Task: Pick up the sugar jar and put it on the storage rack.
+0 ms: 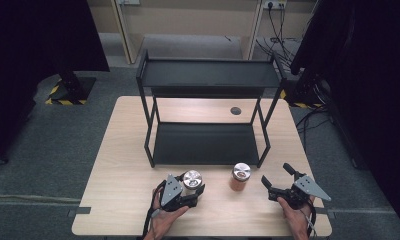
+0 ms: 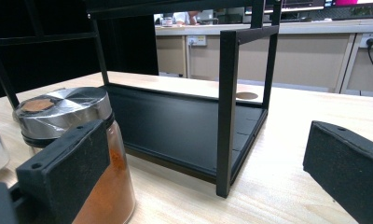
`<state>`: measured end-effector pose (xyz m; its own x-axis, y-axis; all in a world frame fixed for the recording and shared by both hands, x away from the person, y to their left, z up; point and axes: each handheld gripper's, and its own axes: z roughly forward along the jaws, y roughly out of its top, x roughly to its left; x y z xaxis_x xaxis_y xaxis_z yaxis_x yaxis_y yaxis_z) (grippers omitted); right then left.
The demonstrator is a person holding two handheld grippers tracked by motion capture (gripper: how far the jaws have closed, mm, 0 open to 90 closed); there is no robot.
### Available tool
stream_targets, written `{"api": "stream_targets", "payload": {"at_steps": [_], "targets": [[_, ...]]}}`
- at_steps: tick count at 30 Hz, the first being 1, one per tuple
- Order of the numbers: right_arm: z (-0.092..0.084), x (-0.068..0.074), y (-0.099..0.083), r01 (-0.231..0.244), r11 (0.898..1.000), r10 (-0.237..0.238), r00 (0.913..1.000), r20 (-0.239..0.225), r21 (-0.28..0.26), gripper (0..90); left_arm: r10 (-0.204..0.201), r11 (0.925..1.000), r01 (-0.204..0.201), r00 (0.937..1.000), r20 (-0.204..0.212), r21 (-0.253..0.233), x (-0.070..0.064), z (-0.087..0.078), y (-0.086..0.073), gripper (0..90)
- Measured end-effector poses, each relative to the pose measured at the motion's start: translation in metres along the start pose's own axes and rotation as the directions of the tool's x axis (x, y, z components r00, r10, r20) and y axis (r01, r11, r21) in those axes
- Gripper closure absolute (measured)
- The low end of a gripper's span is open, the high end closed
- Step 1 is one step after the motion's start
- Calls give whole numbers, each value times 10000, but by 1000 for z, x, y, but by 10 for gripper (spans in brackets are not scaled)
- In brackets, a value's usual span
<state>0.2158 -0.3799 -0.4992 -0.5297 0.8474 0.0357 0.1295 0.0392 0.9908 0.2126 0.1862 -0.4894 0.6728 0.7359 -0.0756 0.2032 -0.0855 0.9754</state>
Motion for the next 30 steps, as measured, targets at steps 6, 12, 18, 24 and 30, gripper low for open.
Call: {"api": "stream_targets", "payload": {"at_steps": [6, 12, 18, 24, 30], "targets": [[0, 0, 0, -11, 10000, 11, 10000, 3, -2, 6, 30, 9998, -30, 10000, -19, -210, 5, -8, 15, 314], [0, 0, 0, -8, 10000, 8, 10000, 6, 4, 6, 51, 9994, -54, 10000, -84, -341, 11, -14, 33, 314], [0, 0, 0, -12, 10000, 12, 10000, 18, 11, 6, 42, 9991, -48, 9999, -138, -415, 18, -20, 50, 314], [0, 0, 0, -38, 10000, 38, 10000, 19, 18, 6, 42, 9984, -47, 9999, -99, -568, 24, -23, 64, 314], [0, 0, 0, -39, 10000, 38, 10000, 25, 30, 6, -119, 9979, 135, 9996, 246, -635, 35, -23, 82, 314]]}}
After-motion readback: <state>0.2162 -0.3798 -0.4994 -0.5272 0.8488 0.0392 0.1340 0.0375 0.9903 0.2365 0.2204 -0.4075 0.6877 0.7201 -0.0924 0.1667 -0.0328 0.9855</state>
